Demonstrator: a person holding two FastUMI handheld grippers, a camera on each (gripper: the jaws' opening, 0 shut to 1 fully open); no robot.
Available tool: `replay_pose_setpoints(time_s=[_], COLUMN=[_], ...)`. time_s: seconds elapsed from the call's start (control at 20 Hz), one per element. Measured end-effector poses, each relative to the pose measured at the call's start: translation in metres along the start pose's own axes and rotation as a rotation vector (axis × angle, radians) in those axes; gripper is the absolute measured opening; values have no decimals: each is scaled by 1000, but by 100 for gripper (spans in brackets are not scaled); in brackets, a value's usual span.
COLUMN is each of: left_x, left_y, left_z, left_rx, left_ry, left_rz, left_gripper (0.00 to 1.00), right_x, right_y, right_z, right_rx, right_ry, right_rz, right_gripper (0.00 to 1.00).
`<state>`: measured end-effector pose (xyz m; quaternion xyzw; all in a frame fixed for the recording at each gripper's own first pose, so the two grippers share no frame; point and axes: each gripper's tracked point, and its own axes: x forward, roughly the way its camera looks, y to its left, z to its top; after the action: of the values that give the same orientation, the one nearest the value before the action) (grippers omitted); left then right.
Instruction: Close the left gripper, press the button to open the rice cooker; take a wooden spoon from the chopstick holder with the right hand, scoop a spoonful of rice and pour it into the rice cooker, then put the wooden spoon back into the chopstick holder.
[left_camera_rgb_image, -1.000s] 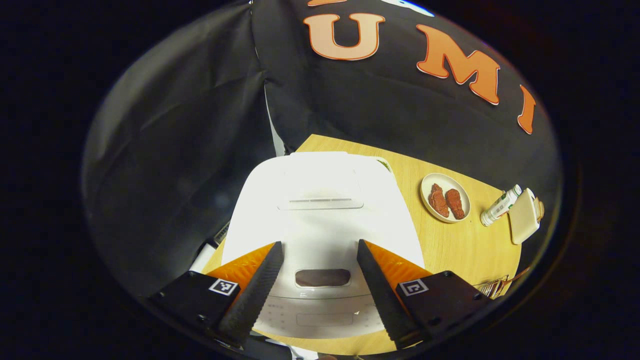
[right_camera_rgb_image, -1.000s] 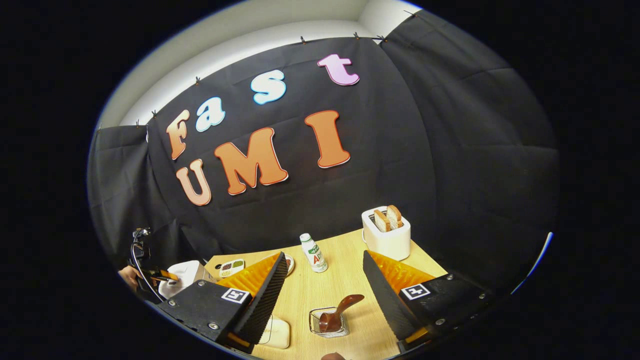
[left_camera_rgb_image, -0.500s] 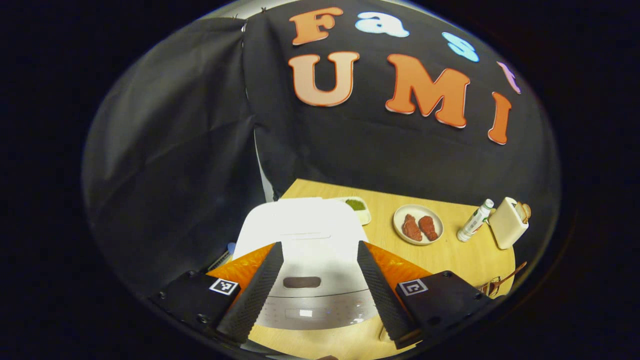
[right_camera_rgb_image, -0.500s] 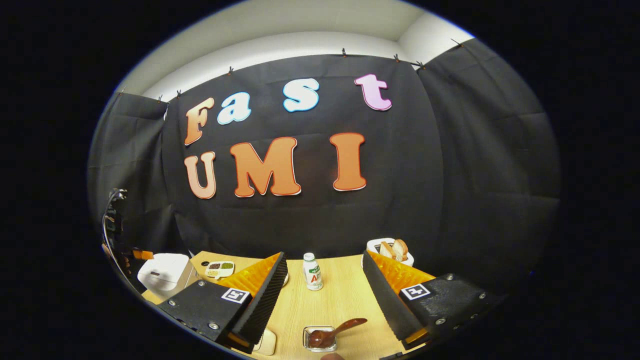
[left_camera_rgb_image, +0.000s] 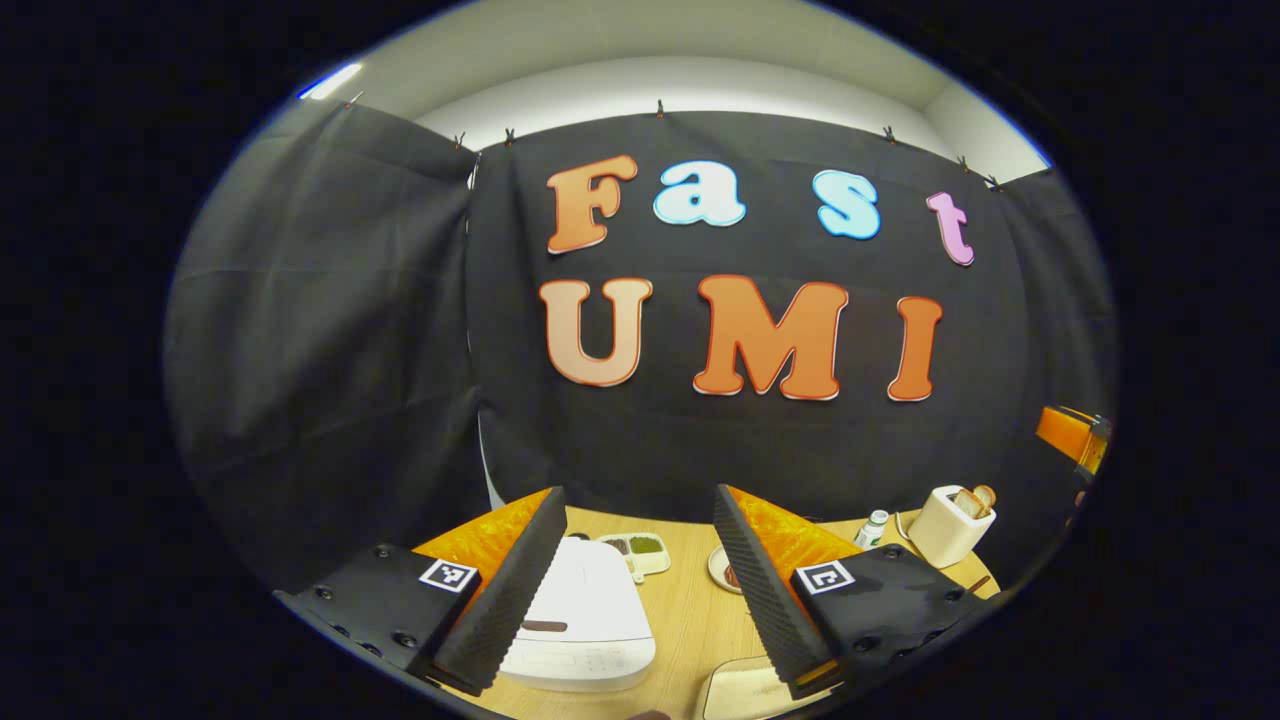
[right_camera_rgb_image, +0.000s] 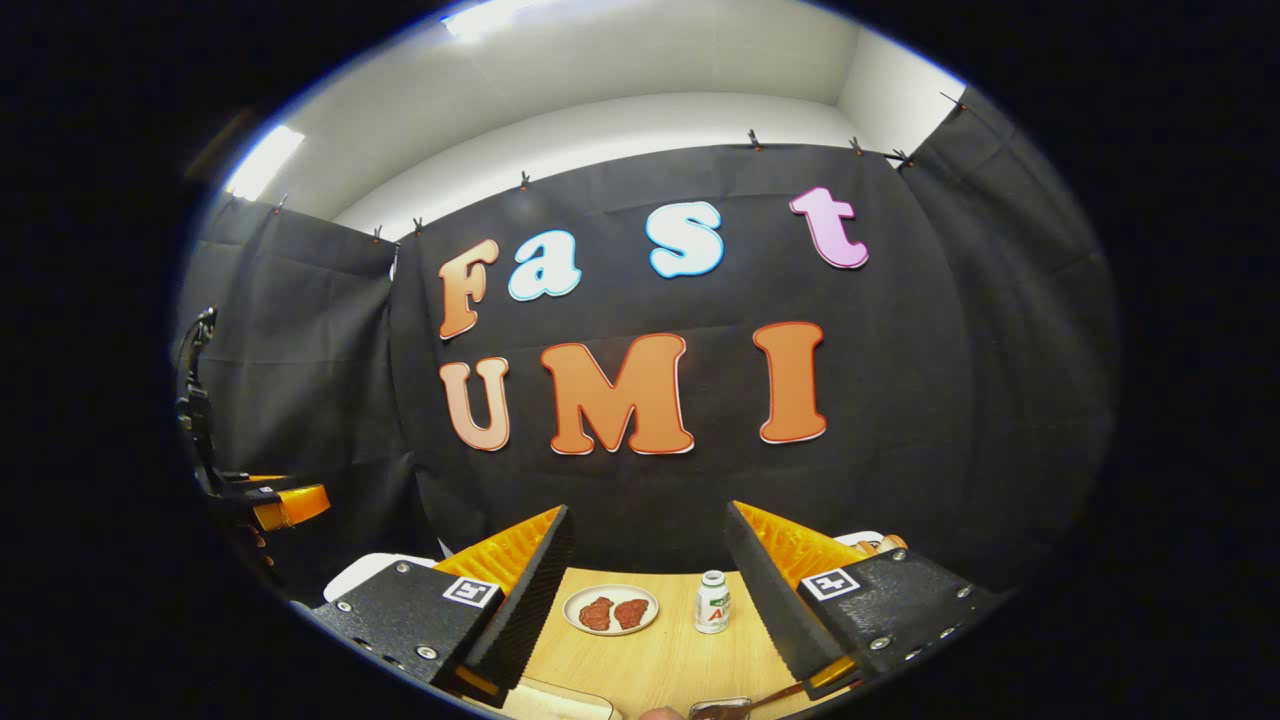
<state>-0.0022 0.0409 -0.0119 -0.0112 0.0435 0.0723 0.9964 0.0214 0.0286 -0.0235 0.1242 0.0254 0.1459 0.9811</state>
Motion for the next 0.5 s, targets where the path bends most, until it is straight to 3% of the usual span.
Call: replay_pose_setpoints(time_s=[0.3,0.5], left_x=[-35,-39], left_y=[-24,-42], left_z=[34,31], left_rx=[41,50], left_ry=[-150,-175], left_rz=[-1,-4], left_gripper=[99,100], right_x=[8,-1], right_y=[44,67], right_z=[28,42], right_rx=[-43,-100], right_ry=[-82,-150], right_rz=[87,114], right_gripper=[94,94])
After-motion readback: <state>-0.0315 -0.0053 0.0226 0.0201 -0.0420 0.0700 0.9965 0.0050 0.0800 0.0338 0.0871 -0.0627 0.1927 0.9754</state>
